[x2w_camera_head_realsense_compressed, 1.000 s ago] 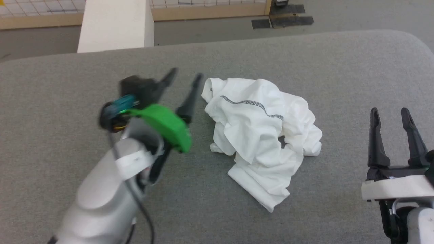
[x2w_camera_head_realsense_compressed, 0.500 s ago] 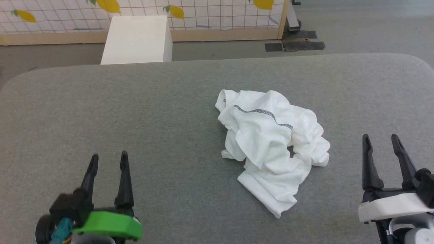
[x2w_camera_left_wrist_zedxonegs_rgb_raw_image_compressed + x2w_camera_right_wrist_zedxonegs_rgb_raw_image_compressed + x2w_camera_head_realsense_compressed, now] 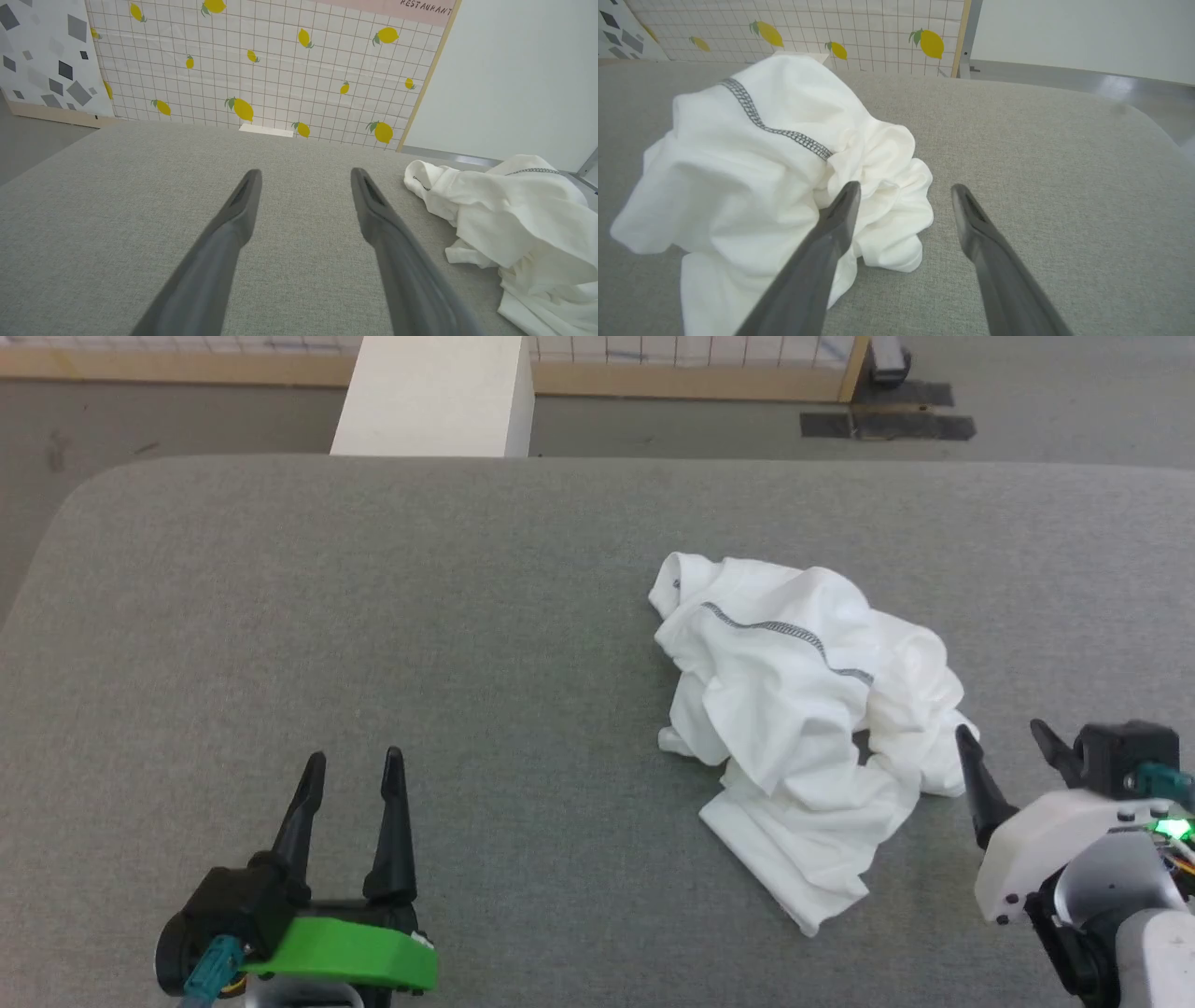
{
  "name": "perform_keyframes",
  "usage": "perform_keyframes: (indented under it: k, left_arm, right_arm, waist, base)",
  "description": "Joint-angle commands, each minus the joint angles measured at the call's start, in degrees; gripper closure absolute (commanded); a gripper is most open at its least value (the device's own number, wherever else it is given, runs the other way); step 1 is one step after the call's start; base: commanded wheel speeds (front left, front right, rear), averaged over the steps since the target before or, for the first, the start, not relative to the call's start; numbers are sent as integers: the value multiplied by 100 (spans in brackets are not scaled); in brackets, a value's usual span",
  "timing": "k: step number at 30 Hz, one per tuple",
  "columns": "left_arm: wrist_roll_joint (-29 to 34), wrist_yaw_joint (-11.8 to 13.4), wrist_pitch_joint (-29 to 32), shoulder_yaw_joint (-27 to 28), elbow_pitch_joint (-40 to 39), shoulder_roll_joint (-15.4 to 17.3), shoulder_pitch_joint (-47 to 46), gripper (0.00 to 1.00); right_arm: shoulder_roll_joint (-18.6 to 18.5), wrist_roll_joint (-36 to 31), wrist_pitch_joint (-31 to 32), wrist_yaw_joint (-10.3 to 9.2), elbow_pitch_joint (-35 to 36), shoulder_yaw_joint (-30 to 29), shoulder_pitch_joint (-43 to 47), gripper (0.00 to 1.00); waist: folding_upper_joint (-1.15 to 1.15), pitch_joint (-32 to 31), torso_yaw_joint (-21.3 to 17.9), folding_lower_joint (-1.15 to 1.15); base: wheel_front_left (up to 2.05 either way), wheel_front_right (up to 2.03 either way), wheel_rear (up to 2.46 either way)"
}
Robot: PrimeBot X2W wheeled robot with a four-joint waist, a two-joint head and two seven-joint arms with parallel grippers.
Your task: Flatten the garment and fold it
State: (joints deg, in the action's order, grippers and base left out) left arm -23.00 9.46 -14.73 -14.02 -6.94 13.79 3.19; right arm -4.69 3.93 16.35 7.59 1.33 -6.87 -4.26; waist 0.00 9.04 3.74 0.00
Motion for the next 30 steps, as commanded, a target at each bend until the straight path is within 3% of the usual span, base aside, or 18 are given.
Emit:
perform_keyframes:
  k: [1, 12, 13, 14, 15, 23, 30]
  left_arm:
    - [61, -79, -26, 46, 57, -96, -146, 0]
    - [367, -624, -27, 457, 374, -645, -407, 0]
    - [391, -655, -27, 496, 396, -674, -411, 0]
    - [420, -690, -27, 541, 427, -707, -414, 0]
    - [442, -712, -27, 579, 449, -732, -412, 0]
    - [620, -851, -27, 887, 541, -868, -257, 0]
    - [719, -940, -27, 1008, 566, -925, -79, 0]
  right_arm:
    - [-121, 2, 249, -10, -25, 39, -155, 0]
    - [-702, 147, 1321, -10, -599, 472, -442, 0]
    - [-716, 157, 1375, -10, -675, 493, -459, 22]
    - [-746, 149, 1414, -10, -762, 528, -484, 67]
    - [-781, 132, 1406, -10, -814, 570, -509, 100]
    - [-1158, 123, 1039, -10, -751, 480, -1084, 100]
    - [-1899, 8, 1052, -10, -562, -402, -1463, 100]
  waist:
    - [0, 325, 277, 0]
    - [0, 781, 618, 0]
    - [0, 774, 616, 0]
    - [0, 749, 609, 0]
    - [0, 721, 596, 0]
    - [0, 292, 251, 0]
    - [0, 19, 71, 0]
  base:
    - [0, 0, 0]
    - [0, 0, 0]
    - [0, 0, 0]
    - [0, 0, 0]
    - [0, 0, 0]
    - [0, 0, 0]
    - [0, 0, 0]
